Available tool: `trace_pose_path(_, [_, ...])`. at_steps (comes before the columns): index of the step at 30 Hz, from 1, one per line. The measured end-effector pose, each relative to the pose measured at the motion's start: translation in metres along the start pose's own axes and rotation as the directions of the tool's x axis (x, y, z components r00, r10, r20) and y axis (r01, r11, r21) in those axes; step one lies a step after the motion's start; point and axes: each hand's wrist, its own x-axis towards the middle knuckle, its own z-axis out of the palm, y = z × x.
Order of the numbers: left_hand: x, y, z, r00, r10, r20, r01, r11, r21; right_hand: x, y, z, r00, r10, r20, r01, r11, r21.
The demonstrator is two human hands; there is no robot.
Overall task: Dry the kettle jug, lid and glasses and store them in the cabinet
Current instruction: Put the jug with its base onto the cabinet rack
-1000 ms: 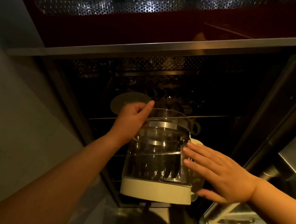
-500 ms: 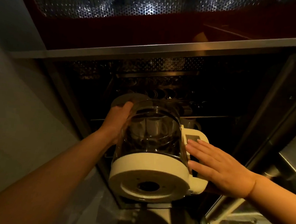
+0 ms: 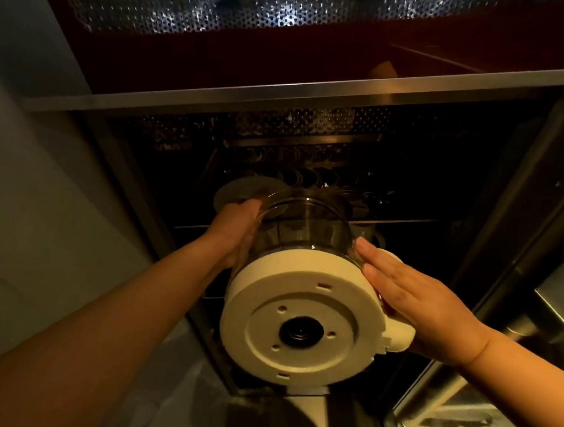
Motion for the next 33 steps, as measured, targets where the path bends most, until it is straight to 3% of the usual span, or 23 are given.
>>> trace_pose_path(8, [-0.007, 0.007, 0.007, 0.997, 0.069, -0.042, -0.062, 0.987, 0.147, 0.004, -0.009, -0.003, 0.984, 0.008, -0.178, -0.017, 0.999, -0.045])
trace_pose_path(13, [-0.019, 0.007, 0.010, 0.948, 0.258, 0.189, -0.239, 0.964, -0.119, 0.007, -0.010, -0.011, 0.972, 0.010, -0.235, -0.028, 0.997, -0.076])
trace_pose_path(16, [-0.025, 0.002, 0.003, 0.870, 0.326, 0.371, -0.314, 0.945, -0.092, 0.007, -0.008, -0.016, 0.969, 0.012, -0.245, -0.033, 0.996, -0.082])
trace_pose_path(19, [-0.032, 0.011, 0.002, 0.845, 0.252, 0.471, -0.327, 0.941, 0.083, 0.008, -0.006, -0.019, 0.974, 0.043, -0.221, -0.066, 0.993, -0.096])
trace_pose_path(22, [-0.056, 0.013, -0.007, 0.698, 0.317, 0.642, -0.434, 0.900, 0.027, 0.009, -0.005, -0.022, 0.978, 0.085, -0.190, -0.103, 0.991, -0.086])
trace_pose_path(26, [-0.066, 0.019, 0.006, 0.738, 0.300, 0.605, -0.476, 0.867, 0.150, 0.014, -0.006, -0.029, 0.975, 0.066, -0.214, -0.087, 0.992, -0.090])
trace_pose_path(31, [-0.075, 0.000, -0.002, 0.775, 0.290, 0.561, -0.449, 0.877, 0.168, 0.023, -0.008, -0.044, 0.975, 0.075, -0.209, -0.097, 0.991, -0.097])
trace_pose_path(33, [-0.081, -0.005, -0.006, 0.688, 0.454, 0.566, -0.677, 0.681, 0.278, 0.027, -0.008, -0.049, 0.975, 0.103, -0.197, -0.125, 0.987, -0.100])
